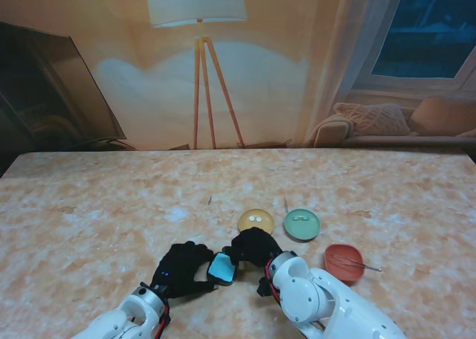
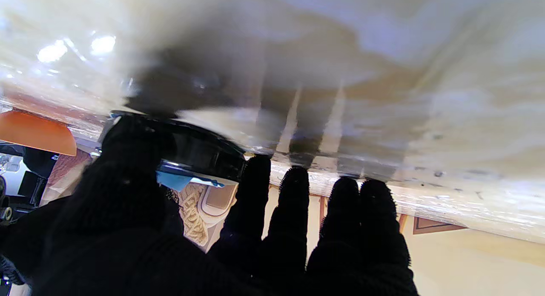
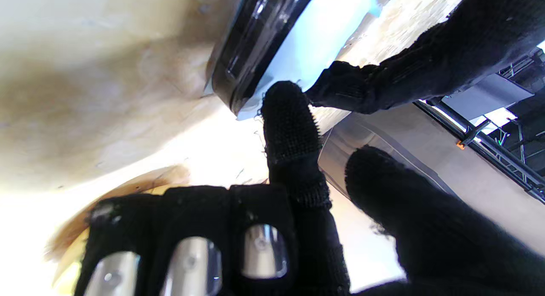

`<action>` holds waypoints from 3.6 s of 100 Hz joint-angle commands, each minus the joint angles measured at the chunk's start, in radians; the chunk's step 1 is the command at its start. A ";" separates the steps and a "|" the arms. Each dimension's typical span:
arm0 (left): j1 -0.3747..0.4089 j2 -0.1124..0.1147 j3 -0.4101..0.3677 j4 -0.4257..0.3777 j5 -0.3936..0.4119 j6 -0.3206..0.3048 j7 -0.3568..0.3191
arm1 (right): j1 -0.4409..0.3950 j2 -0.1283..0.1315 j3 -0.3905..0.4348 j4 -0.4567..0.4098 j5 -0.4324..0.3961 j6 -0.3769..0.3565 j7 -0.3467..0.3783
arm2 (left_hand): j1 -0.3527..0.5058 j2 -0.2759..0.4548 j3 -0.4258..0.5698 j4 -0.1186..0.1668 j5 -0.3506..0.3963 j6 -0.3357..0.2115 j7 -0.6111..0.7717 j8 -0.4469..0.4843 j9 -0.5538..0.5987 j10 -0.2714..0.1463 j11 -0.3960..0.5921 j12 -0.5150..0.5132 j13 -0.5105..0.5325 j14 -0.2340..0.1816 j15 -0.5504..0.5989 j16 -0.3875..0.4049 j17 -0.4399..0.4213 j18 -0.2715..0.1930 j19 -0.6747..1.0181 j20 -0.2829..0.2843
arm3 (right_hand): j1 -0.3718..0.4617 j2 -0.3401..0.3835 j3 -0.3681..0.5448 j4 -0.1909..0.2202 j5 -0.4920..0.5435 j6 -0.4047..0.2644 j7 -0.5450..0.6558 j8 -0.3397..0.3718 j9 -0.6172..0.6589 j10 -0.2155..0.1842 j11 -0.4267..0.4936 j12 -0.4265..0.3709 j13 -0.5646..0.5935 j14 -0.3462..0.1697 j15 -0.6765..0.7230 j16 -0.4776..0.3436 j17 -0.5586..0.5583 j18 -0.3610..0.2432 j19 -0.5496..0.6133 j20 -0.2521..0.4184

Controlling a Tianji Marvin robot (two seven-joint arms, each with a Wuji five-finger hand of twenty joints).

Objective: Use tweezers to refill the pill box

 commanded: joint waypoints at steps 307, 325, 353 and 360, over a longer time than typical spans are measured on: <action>0.009 -0.009 0.001 0.040 0.009 0.005 0.021 | 0.048 -0.056 -0.053 -0.040 0.026 0.104 -0.055 | 0.030 0.086 -0.145 0.008 0.014 -0.030 -0.007 -0.028 0.044 -0.022 0.024 0.011 0.010 -0.013 0.005 0.009 0.006 0.003 0.028 0.020 | 0.009 -0.016 -0.046 -0.032 -0.032 0.097 -0.074 -0.047 0.053 0.154 0.141 -0.019 -0.002 0.072 0.086 0.015 0.157 -0.466 0.305 -0.040; 0.037 -0.012 -0.036 0.013 0.015 0.030 0.025 | -0.001 -0.027 0.002 -0.086 0.014 0.082 -0.018 | 0.059 0.100 -0.214 0.014 0.026 -0.001 -0.113 -0.094 0.021 0.005 0.005 0.003 -0.004 0.002 0.002 0.007 -0.004 0.014 0.021 0.017 | -0.018 -0.019 -0.059 -0.034 -0.073 0.052 -0.127 -0.044 0.056 0.164 -0.035 -0.130 -0.008 0.148 0.024 -0.194 0.045 -0.434 0.303 -0.144; 0.077 -0.018 -0.112 -0.052 0.015 0.062 0.015 | -0.090 0.035 0.121 -0.188 -0.049 0.017 0.090 | 0.067 0.104 -0.220 0.014 0.059 -0.011 -0.170 -0.126 0.027 0.004 -0.004 -0.003 -0.001 0.000 0.000 0.005 -0.006 0.012 0.014 0.014 | -0.071 -0.017 -0.135 -0.057 -0.240 0.003 -0.303 0.016 -0.164 0.144 -0.593 -0.277 -0.277 0.165 -0.491 -0.355 -0.409 -0.249 -0.034 -0.200; 0.082 -0.022 -0.133 -0.066 -0.001 0.063 0.013 | -0.112 0.048 0.156 -0.211 -0.069 -0.001 0.115 | 0.070 0.105 -0.220 0.014 0.070 -0.019 -0.172 -0.127 0.032 0.000 -0.005 -0.004 0.001 -0.004 -0.002 0.004 -0.007 0.010 0.010 0.011 | -0.073 -0.017 -0.148 -0.063 -0.276 -0.008 -0.338 0.027 -0.241 0.122 -0.738 -0.326 -0.352 0.133 -0.651 -0.389 -0.537 -0.181 -0.166 -0.248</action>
